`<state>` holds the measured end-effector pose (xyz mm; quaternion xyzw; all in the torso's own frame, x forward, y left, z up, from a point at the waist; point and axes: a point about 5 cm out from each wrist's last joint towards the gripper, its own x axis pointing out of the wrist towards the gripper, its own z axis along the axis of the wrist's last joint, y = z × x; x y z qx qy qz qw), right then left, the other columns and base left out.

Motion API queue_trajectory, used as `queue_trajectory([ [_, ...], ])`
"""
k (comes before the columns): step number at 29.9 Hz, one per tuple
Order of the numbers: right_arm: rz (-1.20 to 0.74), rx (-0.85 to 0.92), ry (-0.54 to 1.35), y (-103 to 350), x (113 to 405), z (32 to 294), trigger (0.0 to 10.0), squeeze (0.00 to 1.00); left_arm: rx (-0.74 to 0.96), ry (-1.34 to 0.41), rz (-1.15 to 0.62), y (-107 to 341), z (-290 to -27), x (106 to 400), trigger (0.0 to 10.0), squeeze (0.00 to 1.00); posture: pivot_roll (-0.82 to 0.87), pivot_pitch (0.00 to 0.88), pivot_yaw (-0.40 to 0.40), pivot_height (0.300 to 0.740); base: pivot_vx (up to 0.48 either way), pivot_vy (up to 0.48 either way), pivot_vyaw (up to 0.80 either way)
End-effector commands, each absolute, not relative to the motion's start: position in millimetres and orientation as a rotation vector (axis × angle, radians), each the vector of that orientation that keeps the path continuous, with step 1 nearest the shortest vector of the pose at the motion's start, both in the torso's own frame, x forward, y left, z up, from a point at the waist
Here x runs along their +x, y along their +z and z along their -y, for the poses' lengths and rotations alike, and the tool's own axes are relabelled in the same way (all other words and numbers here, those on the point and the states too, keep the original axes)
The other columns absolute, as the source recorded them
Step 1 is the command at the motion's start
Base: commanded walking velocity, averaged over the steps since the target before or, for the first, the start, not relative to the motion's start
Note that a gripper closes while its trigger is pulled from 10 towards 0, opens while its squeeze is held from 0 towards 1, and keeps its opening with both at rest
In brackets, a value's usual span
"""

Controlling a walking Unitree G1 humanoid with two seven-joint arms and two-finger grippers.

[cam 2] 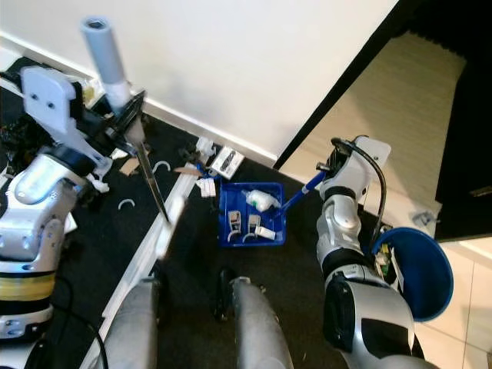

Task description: Sweep floor

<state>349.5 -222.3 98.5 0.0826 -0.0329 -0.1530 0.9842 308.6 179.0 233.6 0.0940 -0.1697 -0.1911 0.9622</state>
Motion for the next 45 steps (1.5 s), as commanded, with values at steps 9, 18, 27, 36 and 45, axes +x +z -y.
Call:
queue_trajectory([
  [9, 0.005, 0.386, -0.452, 72.4, 327.6, 253.0, 10.0, 0.00, 0.269, -0.237, 0.078, 162.5, -211.5, 296.8, 10.0, 0.00, 0.12, 0.065, -0.061, 0.740, 0.000, 0.000, 0.00],
  [18, -0.009, 0.557, -0.544, 59.3, 313.2, 274.3, 10.0, 0.00, 0.315, -0.180, -0.052, 129.5, -237.5, 281.9, 10.0, 0.00, 0.13, 0.038, -0.049, 0.740, 0.000, 0.000, 0.00],
  [27, 0.014, 0.528, -0.401, 75.1, 325.7, 272.6, 10.0, 0.00, 0.298, -0.148, -0.117, 101.9, -241.1, 269.1, 10.0, 0.00, 0.13, 0.016, -0.056, 0.740, 0.000, 0.000, 0.00],
  [36, -0.008, 0.452, -0.248, 87.5, 336.8, 263.0, 10.0, 0.00, 0.158, -0.164, -0.061, 96.9, -213.8, 278.0, 10.0, 0.00, 0.10, 0.000, -0.060, 0.740, 0.000, 0.000, 0.00],
  [45, -0.097, 0.250, -0.118, 108.4, 350.8, 263.2, 10.0, 0.00, 0.185, -0.224, -0.073, 90.1, -189.1, 288.4, 10.0, 0.00, 0.07, 0.000, -0.046, 0.740, 0.000, 0.000, 0.00],
])
